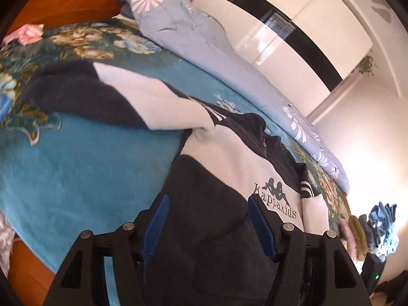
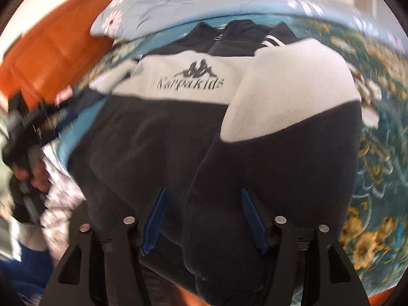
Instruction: Fold clothes
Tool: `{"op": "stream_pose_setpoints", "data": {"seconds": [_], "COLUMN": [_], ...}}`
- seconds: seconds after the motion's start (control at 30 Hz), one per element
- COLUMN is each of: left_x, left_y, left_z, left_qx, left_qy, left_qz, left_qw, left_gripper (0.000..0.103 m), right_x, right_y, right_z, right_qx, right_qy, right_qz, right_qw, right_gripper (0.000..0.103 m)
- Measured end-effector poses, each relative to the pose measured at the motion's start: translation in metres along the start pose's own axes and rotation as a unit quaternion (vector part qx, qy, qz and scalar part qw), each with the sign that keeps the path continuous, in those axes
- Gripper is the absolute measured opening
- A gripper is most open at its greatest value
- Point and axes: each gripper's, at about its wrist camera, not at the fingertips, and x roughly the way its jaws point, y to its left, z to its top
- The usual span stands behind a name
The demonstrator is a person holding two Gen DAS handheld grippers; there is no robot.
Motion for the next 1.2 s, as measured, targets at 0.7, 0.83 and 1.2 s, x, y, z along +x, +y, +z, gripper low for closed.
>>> {"op": "stream_pose_setpoints", "data": {"seconds": [0.7, 0.83, 1.2], "left_x": [-0.028, -0.022, -0.013], "left_y": [0.038, 0.043, 0.054], "left_z": [-0.014, -0.014, -0.017], "left_qx": [-0.067, -0.072, -0.073], "left_qy": [-0.001, 0.007, 0.032], "left_qz": [0.056, 0.060, 0.062], "left_qw": [0.9962, 0.9955, 0.9948], "left_gripper": [0.068, 0.068, 0.068], "right_x": [-0.118, -0.112, -0.087], "right_y": [-0.158, -0.219, -0.258], "right_z": [0.088, 0.113, 0.107], "right_qx": [-0.032, 0.020, 0.116], "right_qy": [-0.111, -0.090, -0.074], "right_qz": [-0.419, -0.466, -0.422], "right_qw": [0.900, 0.880, 0.896], "right_gripper": [0.013, 0.012, 0.021]}}
